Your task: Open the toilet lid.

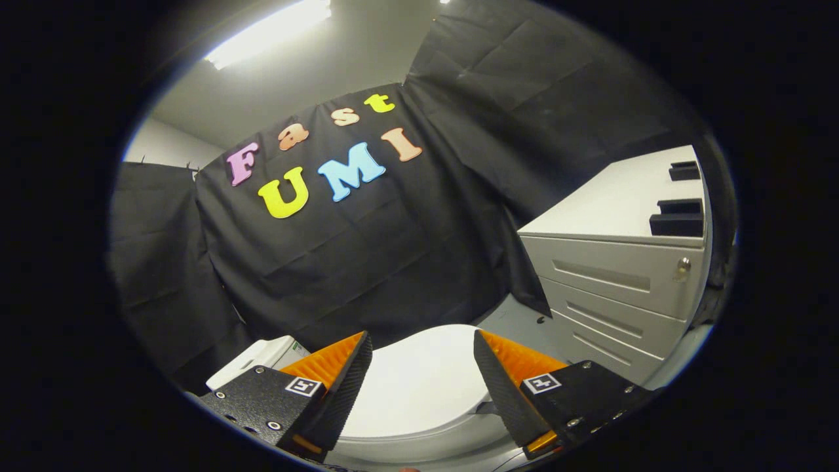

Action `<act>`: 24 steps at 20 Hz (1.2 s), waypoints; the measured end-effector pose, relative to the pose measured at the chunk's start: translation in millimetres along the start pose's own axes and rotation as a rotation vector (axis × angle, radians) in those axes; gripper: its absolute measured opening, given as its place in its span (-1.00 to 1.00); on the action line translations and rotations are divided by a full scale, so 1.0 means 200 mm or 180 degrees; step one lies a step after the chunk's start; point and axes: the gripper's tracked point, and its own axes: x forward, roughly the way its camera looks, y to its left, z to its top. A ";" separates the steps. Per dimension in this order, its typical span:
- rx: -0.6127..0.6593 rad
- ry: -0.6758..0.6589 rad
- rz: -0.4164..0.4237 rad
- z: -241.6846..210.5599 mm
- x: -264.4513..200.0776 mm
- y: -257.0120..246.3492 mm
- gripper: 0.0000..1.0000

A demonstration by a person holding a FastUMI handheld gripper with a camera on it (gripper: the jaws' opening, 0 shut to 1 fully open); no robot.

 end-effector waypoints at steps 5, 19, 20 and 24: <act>0.0445 0.0037 -0.0118 -0.09 0.03 -0.13 0.91; 0.1419 0.0118 -0.0484 -0.38 0.11 -0.44 0.92; 0.1472 0.0126 -0.0515 -0.41 0.11 -0.46 0.91; 0.1684 0.0228 -0.0638 -0.53 0.13 -0.54 0.91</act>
